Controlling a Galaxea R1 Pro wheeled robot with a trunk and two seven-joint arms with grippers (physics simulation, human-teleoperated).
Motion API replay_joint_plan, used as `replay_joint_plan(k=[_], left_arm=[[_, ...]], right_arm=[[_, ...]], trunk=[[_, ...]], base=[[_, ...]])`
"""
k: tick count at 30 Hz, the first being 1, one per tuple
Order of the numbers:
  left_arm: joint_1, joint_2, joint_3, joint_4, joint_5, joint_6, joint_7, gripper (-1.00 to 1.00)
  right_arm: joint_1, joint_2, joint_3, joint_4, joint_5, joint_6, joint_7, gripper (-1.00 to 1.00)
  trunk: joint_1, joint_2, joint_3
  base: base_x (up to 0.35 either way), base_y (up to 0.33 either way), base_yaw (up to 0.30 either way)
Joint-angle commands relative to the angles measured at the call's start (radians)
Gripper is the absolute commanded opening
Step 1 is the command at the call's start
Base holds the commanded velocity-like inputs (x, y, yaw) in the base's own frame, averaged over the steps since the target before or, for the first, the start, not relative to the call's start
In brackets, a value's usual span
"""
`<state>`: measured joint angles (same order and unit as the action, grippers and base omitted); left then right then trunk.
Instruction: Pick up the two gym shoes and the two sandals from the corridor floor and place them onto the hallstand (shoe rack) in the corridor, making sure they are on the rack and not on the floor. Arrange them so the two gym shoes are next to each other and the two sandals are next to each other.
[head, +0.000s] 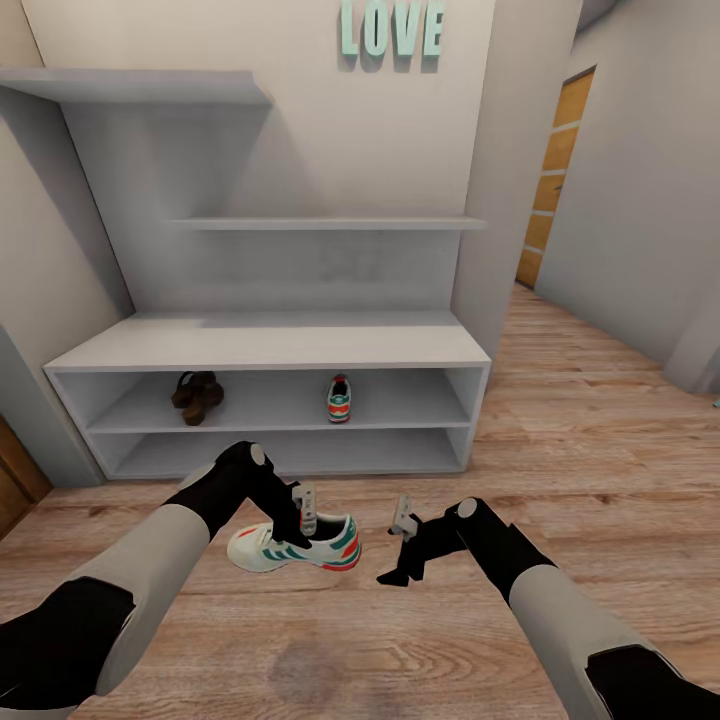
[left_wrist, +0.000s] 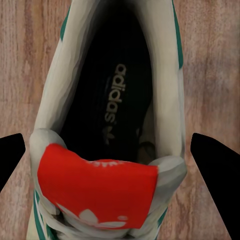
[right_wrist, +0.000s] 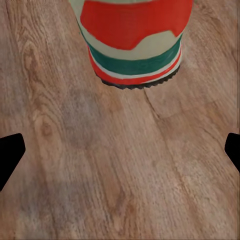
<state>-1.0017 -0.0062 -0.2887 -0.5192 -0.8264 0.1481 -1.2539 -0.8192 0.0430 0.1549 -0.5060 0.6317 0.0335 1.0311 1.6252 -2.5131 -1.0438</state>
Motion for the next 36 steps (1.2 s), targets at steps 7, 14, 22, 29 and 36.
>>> replay_joint_plan(k=[7, 14, 22, 29, 36], left_arm=[[0.000, 0.000, -0.001, 0.001, -0.001, -0.002, -0.050, -1.00], [0.000, -0.001, -0.003, 0.001, -0.002, -0.002, -0.085, -1.00], [0.000, -0.001, -0.026, 0.001, -0.002, -0.002, -0.094, -1.00], [0.000, -0.001, -0.036, 0.001, -0.001, -0.001, -0.094, -1.00], [0.000, -0.001, -0.039, 0.001, 0.001, -0.001, -0.094, -1.00]], right_arm=[[0.000, -0.001, 0.000, -0.010, 0.001, 0.001, -0.001, 1.00], [0.000, -0.001, 0.000, -0.012, 0.002, 0.002, -0.002, 1.00], [0.000, 0.000, 0.000, -0.013, 0.000, 0.002, -0.003, 1.00], [0.000, 0.006, 0.000, -0.014, -0.001, 0.002, -0.003, 1.00], [0.000, 0.017, 0.000, -0.014, -0.002, 0.002, -0.003, 1.00]], trunk=[[0.000, 0.000, 0.000], [0.000, 0.000, 0.000], [0.000, 0.000, 0.000], [0.000, 0.000, 0.000], [0.000, 0.000, 0.000]], base=[[0.000, 0.000, 0.000], [0.000, 0.000, 0.000], [0.000, 0.000, 0.000], [0.000, 0.000, 0.000], [0.000, 0.000, 0.000]])
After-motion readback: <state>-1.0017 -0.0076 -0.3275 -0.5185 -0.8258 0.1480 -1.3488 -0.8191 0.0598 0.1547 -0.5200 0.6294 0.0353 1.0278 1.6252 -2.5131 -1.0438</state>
